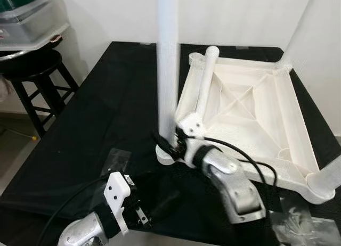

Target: Building children table

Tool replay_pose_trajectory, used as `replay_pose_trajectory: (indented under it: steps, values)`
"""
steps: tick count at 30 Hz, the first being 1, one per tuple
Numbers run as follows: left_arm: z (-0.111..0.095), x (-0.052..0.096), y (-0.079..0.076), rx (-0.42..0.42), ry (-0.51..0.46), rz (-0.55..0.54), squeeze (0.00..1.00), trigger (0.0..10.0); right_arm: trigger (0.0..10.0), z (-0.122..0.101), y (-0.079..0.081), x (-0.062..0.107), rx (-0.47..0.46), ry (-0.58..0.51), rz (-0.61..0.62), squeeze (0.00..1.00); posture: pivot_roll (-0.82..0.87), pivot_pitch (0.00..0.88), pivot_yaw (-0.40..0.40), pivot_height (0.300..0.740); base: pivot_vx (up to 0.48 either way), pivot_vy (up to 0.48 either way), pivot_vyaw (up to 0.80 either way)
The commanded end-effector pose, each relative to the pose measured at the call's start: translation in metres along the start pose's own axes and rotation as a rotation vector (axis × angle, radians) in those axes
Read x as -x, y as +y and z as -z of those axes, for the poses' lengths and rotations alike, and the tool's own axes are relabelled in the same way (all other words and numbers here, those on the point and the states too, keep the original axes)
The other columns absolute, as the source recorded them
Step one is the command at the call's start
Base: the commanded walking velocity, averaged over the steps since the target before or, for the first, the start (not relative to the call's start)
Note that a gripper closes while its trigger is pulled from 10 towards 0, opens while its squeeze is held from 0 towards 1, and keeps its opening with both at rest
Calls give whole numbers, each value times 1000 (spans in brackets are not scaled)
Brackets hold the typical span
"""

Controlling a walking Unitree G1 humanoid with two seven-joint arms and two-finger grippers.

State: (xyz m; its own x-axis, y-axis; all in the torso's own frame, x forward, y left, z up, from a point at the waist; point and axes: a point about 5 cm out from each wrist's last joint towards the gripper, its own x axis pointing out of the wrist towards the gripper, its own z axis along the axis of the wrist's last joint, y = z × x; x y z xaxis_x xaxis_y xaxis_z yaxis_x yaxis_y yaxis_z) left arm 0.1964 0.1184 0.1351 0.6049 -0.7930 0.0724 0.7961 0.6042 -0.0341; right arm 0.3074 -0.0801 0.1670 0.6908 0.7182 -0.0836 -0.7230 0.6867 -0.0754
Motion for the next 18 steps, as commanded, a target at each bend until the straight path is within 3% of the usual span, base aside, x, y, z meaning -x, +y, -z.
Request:
replay_pose_trajectory:
  steps: [1, 3, 4, 5, 6, 7, 14, 15, 18]
  values:
    - [4, 2, 1, 14, 11, -8, 0, 10000, 10000, -16, 6, 2, 28, -62, -136, 1000, -48, 171, 2, 740, 0, 0, 0]
    - [4, 2, 1, 14, 11, -7, 0, 10000, 10000, -24, 6, 7, 66, -78, -203, 1000, -49, 170, 4, 740, 0, 0, 0]
    - [4, 2, 1, 14, 11, -6, 0, 10000, 10000, -30, 5, 11, 113, -77, -287, 949, -47, 169, 3, 740, 0, 0, 0]
    - [4, 1, 1, 14, 12, -5, 0, 10000, 10000, -33, 1, 14, 153, -62, -344, 306, -42, 167, 4, 740, 0, 0, 0]
    - [4, 1, 1, 14, 12, -5, 0, 10000, 10000, -33, 1, 14, 153, -62, -344, 306, -42, 167, 4, 740, 0, 0, 0]
    - [4, 1, 0, 14, 13, -3, 0, 10000, 10000, -35, -9, 14, 177, -26, -428, 0, -37, 165, 0, 740, 0, 0, 0]
    - [5, 1, 0, 12, 15, -5, 0, 10000, 10000, -44, -26, 2, 175, -5, -568, 0, -21, 161, -3, 740, 0, 0, 0]
    - [5, 1, 0, 12, 16, -5, 0, 10000, 0, -45, -28, 0, 155, -3, -602, 0, -20, 161, -2, 740, 0, 0, 0]
    - [5, 1, -1, 12, 17, -5, 0, 10000, 0, -46, -30, -1, 133, -2, -641, 0, -18, 162, -6, 740, 0, 0, 0]
